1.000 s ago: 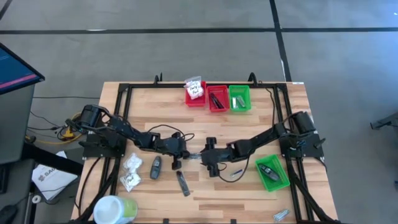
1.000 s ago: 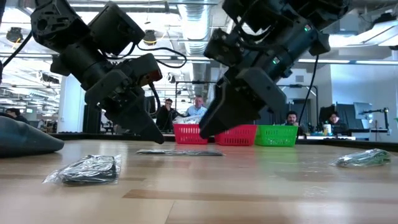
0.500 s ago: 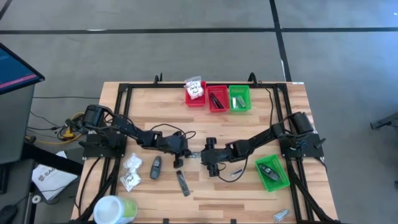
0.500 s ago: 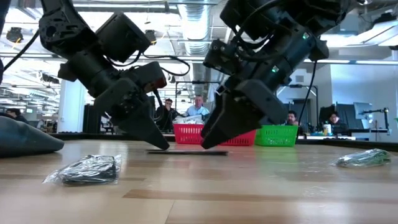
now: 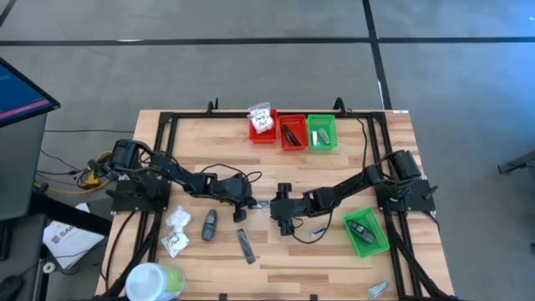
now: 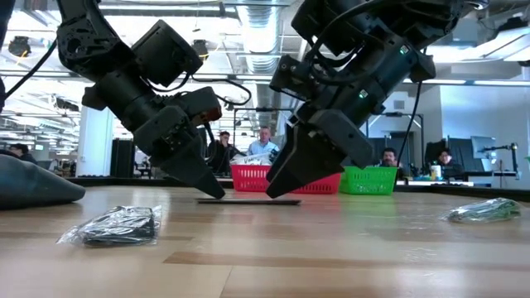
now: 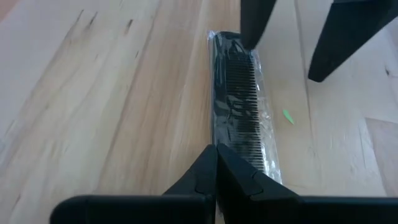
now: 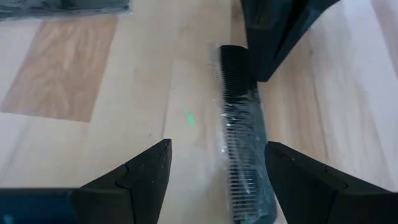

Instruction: Pick & Place Travel size toiletries

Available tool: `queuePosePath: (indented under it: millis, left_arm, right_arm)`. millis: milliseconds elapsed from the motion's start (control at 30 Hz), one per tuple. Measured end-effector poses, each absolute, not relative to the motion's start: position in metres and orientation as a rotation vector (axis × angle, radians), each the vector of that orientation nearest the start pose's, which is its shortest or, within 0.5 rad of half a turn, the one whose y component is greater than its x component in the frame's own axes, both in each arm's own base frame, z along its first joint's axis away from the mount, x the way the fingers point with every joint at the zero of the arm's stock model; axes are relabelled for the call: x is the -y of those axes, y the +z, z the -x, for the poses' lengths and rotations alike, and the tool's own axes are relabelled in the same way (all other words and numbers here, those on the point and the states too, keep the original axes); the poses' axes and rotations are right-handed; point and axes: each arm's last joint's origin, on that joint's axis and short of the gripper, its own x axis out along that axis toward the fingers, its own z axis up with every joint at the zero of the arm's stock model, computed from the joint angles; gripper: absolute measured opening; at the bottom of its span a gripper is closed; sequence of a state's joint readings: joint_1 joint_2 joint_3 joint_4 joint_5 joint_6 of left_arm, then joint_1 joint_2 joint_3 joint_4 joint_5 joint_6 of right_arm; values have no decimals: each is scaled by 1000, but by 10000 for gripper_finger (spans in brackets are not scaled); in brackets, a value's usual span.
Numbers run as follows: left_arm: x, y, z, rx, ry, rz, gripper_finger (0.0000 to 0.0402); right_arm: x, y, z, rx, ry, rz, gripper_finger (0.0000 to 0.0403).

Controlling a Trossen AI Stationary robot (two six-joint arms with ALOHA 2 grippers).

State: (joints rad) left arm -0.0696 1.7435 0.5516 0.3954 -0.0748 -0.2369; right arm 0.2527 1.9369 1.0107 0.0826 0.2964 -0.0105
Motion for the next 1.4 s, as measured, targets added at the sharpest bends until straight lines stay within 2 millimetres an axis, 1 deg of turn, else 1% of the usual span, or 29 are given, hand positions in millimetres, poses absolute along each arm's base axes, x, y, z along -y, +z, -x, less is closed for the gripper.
queuePosePath:
  millis: [300,467,667,967,1067,1167,1300,1400]
  left_arm:
    - [17,88,-278,-792,104,179,0]
    - [10,87,-279,-799,96,244,0]
    - [3,78,-283,-789,81,287,0]
    - [4,78,-284,-780,69,280,0]
    - [9,80,-284,-757,45,218,0]
    - [17,88,-284,-725,23,182,0]
    - [24,93,-282,-714,53,119,0]
    - [25,93,-282,-710,64,103,0]
  right_arm:
    - [-85,119,-363,-808,-75,281,249]
    - [-87,119,-363,-808,-65,294,249]
    - [-86,119,-363,-807,-83,312,249]
    - [-83,116,-360,-852,-94,310,249]
    - [-83,116,-360,-850,-94,308,249]
    - [-83,117,-360,-846,-94,305,249]
    - [-83,117,-361,-842,-94,303,249]
    - [-83,117,-361,-842,-96,295,249]
